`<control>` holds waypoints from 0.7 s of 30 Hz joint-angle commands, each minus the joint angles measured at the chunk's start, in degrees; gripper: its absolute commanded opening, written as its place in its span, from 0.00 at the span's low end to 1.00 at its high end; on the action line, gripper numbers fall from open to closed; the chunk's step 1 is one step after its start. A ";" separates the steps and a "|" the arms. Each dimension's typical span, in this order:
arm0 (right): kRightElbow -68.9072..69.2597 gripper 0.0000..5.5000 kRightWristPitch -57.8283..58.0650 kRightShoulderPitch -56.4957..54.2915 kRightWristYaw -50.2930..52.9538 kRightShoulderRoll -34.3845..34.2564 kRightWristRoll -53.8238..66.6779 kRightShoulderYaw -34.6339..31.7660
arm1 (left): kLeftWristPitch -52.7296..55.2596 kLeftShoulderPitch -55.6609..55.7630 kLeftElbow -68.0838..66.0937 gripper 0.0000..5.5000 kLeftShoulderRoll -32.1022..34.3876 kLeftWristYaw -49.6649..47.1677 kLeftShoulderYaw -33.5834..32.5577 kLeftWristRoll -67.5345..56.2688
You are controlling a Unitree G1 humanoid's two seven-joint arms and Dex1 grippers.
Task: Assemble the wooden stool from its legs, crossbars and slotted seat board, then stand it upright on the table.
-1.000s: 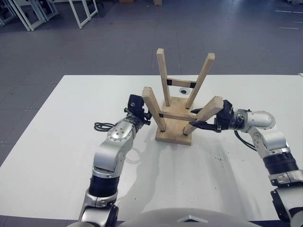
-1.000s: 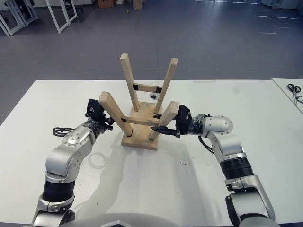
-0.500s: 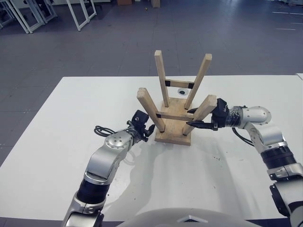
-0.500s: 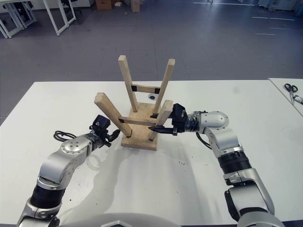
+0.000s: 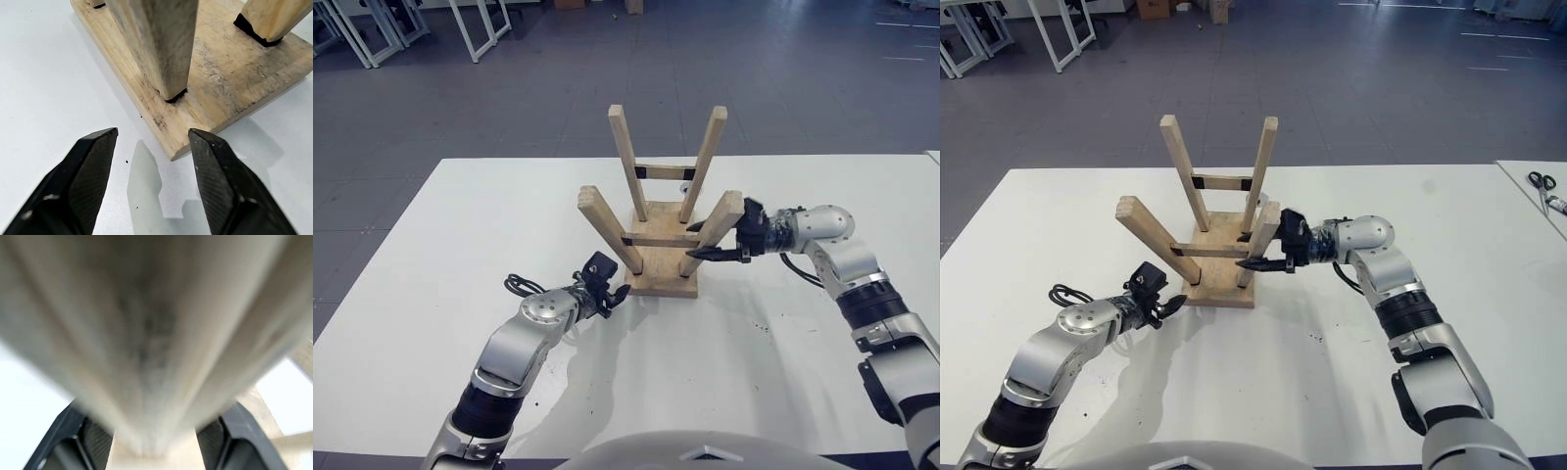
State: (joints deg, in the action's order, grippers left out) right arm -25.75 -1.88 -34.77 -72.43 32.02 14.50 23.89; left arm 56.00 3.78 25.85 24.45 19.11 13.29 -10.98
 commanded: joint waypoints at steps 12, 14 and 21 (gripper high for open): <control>2.39 0.67 -2.46 3.94 1.52 7.07 -8.73 -7.42 | 0.12 -2.09 -1.39 0.48 -4.66 -3.64 0.05 0.47; 10.47 0.67 4.50 8.28 7.34 7.00 -5.76 -12.73 | -0.77 -2.21 -2.48 0.48 -6.49 -4.61 -0.44 0.43; 46.83 0.67 38.27 12.96 40.46 -6.73 12.80 -31.23 | -4.56 -3.23 -7.14 0.48 -8.23 -6.60 -1.28 2.20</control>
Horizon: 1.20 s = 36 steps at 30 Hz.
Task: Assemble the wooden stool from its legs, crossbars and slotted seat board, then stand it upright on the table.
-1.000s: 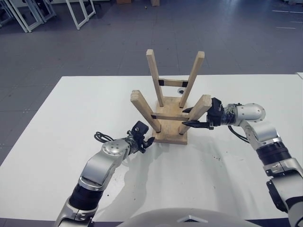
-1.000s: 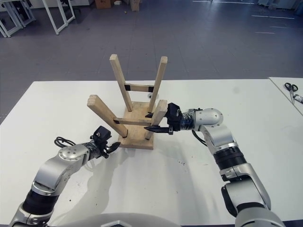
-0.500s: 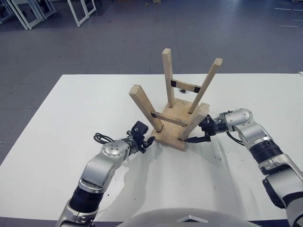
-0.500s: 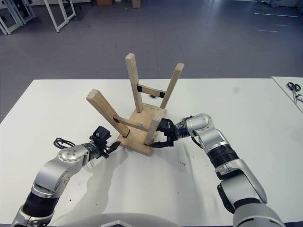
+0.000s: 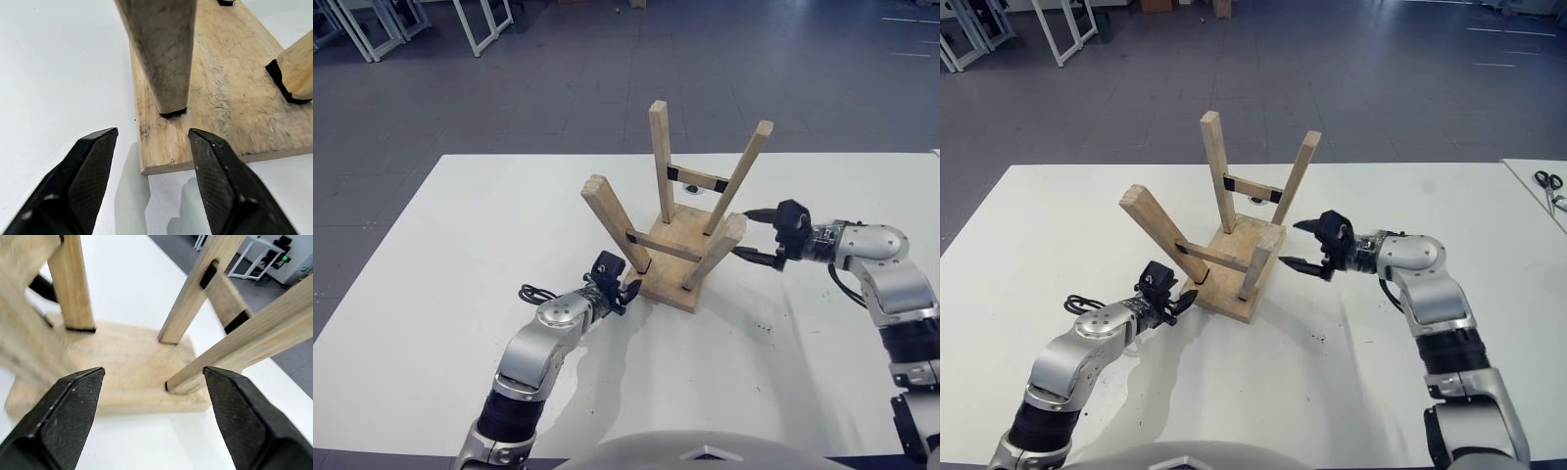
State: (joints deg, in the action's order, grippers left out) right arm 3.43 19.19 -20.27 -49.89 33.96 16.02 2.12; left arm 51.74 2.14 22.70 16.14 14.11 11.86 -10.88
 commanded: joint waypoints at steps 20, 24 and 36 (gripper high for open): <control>38.64 0.43 29.94 -10.55 60.49 -17.83 52.09 -12.44 | -3.05 -5.82 -5.89 0.48 1.49 -1.56 0.93 4.29; 41.50 0.43 38.30 8.09 57.25 -8.19 41.84 4.86 | -3.15 -5.00 -6.59 0.48 1.25 -1.50 1.43 4.42; 29.66 0.43 27.03 -17.01 62.36 -16.29 46.56 -12.06 | -4.29 -6.12 -7.78 0.48 0.21 -2.24 1.54 4.91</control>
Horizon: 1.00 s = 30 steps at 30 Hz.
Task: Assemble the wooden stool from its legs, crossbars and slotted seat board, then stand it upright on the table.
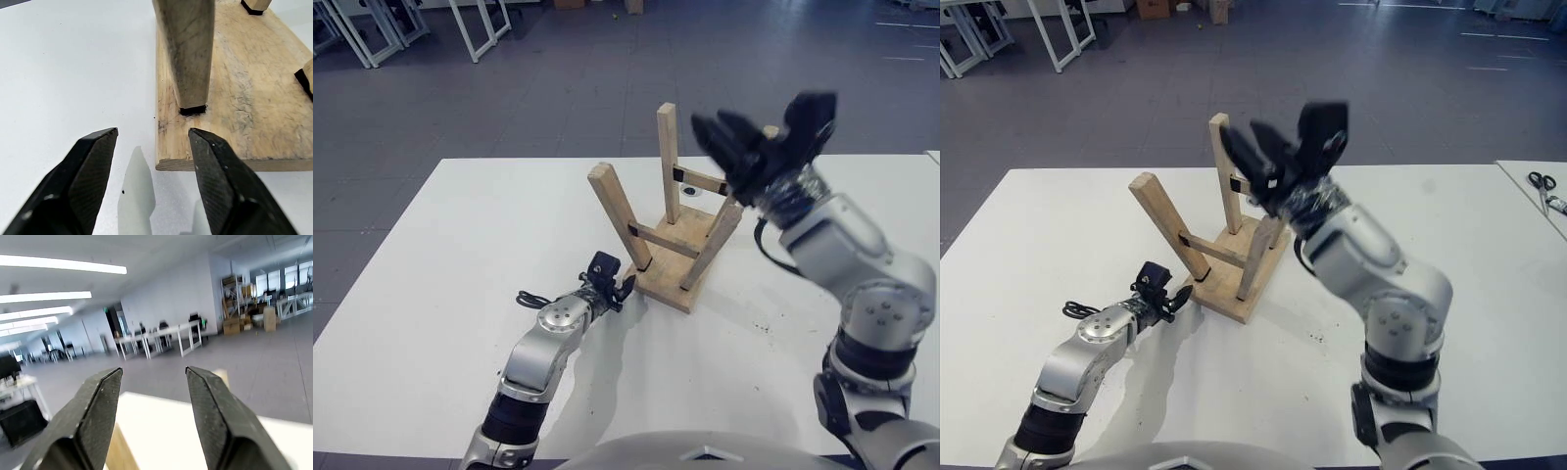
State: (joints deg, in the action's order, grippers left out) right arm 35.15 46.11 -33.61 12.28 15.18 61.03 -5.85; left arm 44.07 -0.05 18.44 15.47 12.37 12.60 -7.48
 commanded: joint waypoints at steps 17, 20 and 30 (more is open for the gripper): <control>-12.64 0.43 -11.36 18.03 -33.78 10.83 -26.99 15.60 | 4.01 -1.98 -3.35 0.48 3.15 1.92 0.26 1.41; -17.75 0.43 -13.29 17.15 -36.49 10.80 -29.99 15.50 | 4.46 -2.91 -2.19 0.48 3.69 2.10 -0.81 1.04; -38.38 0.43 -21.68 24.07 -39.05 5.08 -42.91 19.98 | 18.47 5.26 9.99 0.48 9.12 9.36 -23.66 -13.54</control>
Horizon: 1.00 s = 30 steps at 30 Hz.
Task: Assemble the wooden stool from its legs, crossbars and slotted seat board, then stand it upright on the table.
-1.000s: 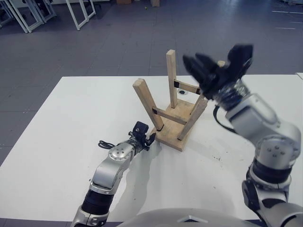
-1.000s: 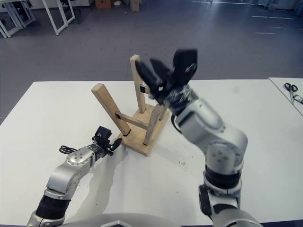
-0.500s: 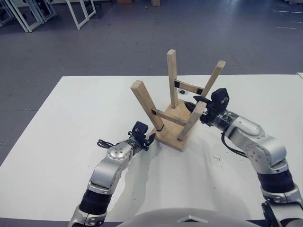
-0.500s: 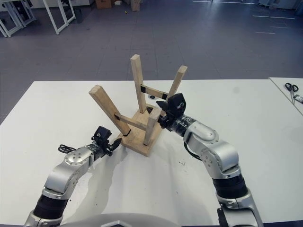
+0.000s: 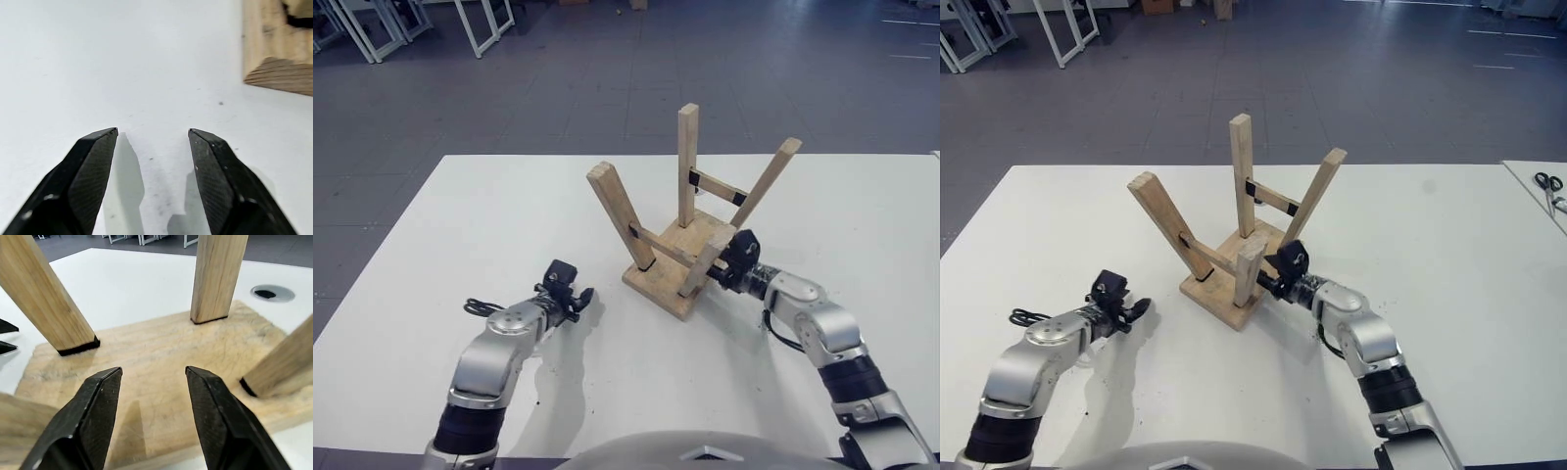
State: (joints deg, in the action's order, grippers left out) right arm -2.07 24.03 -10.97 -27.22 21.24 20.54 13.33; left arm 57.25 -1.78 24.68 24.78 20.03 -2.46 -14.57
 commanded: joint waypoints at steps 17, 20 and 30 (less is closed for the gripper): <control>1.88 0.43 5.97 4.75 1.26 -2.22 -6.70 0.30 | -3.12 46.09 -3.79 0.48 -12.85 -8.05 -12.46 -17.63; 2.00 0.43 6.03 4.85 1.30 -2.49 -7.01 0.17 | -13.35 53.43 -7.14 0.48 -13.22 -8.39 -13.64 -16.25; 3.96 0.43 7.72 4.86 0.48 -2.20 -7.48 -0.61 | -4.62 19.02 -2.29 0.48 -15.40 -11.60 4.25 -12.03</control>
State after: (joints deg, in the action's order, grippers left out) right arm 3.05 28.31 -8.06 -26.58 18.92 13.68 12.16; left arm 46.62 29.51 22.52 10.49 9.69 -4.62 -27.76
